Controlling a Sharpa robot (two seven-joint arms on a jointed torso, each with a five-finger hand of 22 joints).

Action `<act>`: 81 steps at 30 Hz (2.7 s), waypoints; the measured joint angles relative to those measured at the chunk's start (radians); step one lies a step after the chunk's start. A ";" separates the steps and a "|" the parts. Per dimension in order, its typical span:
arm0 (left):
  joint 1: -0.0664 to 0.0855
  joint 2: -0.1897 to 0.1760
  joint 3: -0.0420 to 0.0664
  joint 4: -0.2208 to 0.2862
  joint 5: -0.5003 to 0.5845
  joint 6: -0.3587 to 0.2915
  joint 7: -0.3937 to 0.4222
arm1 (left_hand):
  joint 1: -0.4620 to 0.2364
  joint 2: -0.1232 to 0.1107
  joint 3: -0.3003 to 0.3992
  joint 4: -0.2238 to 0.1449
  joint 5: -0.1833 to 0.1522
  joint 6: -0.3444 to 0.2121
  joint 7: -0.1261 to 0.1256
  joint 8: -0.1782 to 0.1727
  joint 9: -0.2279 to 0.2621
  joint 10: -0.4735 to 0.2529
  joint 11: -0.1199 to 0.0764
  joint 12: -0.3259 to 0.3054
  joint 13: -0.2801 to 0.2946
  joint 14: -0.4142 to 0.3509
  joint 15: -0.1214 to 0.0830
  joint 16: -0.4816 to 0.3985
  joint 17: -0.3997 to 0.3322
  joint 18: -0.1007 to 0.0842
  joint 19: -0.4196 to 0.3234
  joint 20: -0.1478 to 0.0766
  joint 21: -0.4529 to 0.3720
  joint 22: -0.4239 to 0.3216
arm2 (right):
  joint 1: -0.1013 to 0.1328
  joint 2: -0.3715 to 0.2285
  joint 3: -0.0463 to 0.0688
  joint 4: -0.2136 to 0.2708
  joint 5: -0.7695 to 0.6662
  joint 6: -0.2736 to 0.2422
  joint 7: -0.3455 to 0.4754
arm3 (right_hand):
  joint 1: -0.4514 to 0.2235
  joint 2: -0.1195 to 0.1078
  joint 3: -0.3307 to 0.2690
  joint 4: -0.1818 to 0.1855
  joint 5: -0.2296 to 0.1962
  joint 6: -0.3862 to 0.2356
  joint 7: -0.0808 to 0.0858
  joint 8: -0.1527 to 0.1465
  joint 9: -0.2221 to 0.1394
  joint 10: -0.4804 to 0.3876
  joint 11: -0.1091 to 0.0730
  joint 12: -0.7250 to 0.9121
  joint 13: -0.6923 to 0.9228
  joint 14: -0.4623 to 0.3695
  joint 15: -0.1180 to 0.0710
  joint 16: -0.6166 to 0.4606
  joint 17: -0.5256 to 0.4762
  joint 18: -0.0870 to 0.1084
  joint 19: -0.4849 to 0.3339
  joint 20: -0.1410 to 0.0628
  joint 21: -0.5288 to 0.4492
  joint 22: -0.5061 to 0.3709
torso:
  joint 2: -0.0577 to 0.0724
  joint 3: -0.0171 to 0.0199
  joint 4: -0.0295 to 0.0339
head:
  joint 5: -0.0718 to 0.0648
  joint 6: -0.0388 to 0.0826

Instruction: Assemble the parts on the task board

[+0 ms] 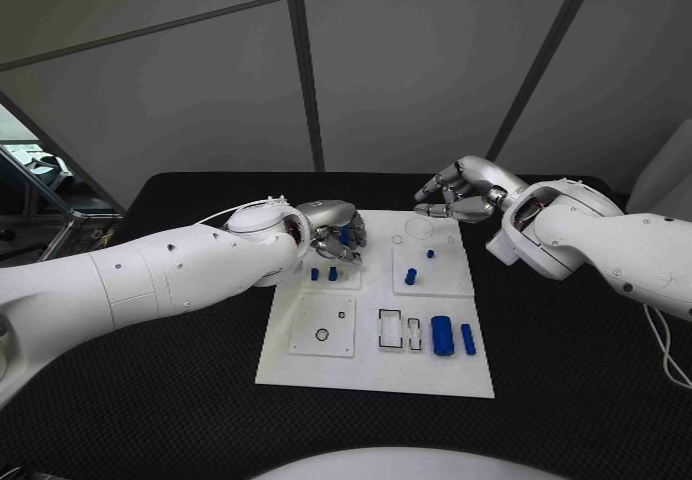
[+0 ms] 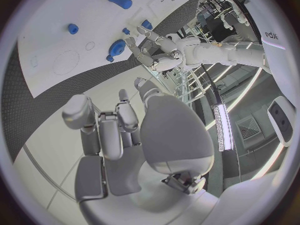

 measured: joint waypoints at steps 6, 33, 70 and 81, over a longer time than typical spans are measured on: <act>0.000 0.023 -0.001 -0.017 -0.038 0.005 -0.018 | 0.004 0.004 0.028 -0.001 0.000 0.011 -0.004 -0.012 -0.014 0.011 -0.004 -0.017 -0.020 0.018 -0.003 0.028 0.022 0.000 0.025 -0.004 0.076 0.008 | 0.000 0.001 0.000 0.000 0.000 0.000 0.000 | 0.000 0.000 0.000 0.000 0.006 0.000 0.000 0.000 0.000 0.000 0.000 0.000 0.000 0.000 0.000 0.000 0.000 0.000 0.000 0.000 0.000 0.000 | 0.000 -0.0001 -0.0001 | 0.000 -0.001; -0.001 0.060 -0.002 -0.064 -0.082 0.073 -0.055 | 0.024 0.000 0.105 -0.008 0.000 0.043 0.000 -0.025 -0.033 0.051 -0.004 -0.046 -0.053 0.033 -0.005 0.040 0.014 0.000 0.036 -0.008 0.107 0.007 | 0.000 0.003 0.000 0.002 0.000 0.000 0.000 | 0.000 0.000 0.000 0.000 0.006 0.000 0.000 0.000 -0.001 0.000 0.000 0.000 0.000 0.000 0.000 0.000 0.001 0.000 0.000 0.000 0.000 0.000 | 0.000 -0.0003 -0.0005 | -0.003 0.000; -0.004 0.013 0.040 -0.018 -0.073 0.042 -0.039 | 0.002 -0.039 0.329 -0.075 0.004 0.157 -0.007 -0.056 -0.041 0.209 -0.023 -0.151 -0.086 0.060 -0.025 0.086 0.041 0.000 0.057 -0.022 0.167 0.007 | 0.000 0.007 0.000 -0.006 0.000 0.000 0.001 | 0.000 0.000 0.000 0.000 0.012 0.000 0.000 0.000 -0.001 0.000 0.000 0.000 0.000 0.000 0.000 0.000 0.000 0.000 0.000 0.000 0.000 0.000 | -0.002 -0.0007 0.0012 | -0.008 0.006; -0.004 -0.049 0.061 0.040 -0.047 0.026 -0.037 | -0.013 -0.044 0.337 -0.078 0.004 0.157 -0.007 -0.059 -0.042 0.209 -0.023 -0.157 -0.086 0.060 -0.025 0.090 0.044 0.000 0.061 -0.019 0.172 0.007 | 0.000 0.010 0.000 -0.013 0.000 0.000 0.001 | 0.000 0.000 0.003 0.003 0.012 0.000 0.000 0.000 0.000 0.000 0.000 0.000 0.000 0.000 0.000 0.000 0.000 0.000 0.000 0.000 0.000 0.000 | -0.003 -0.0008 0.0024 | 0.001 0.011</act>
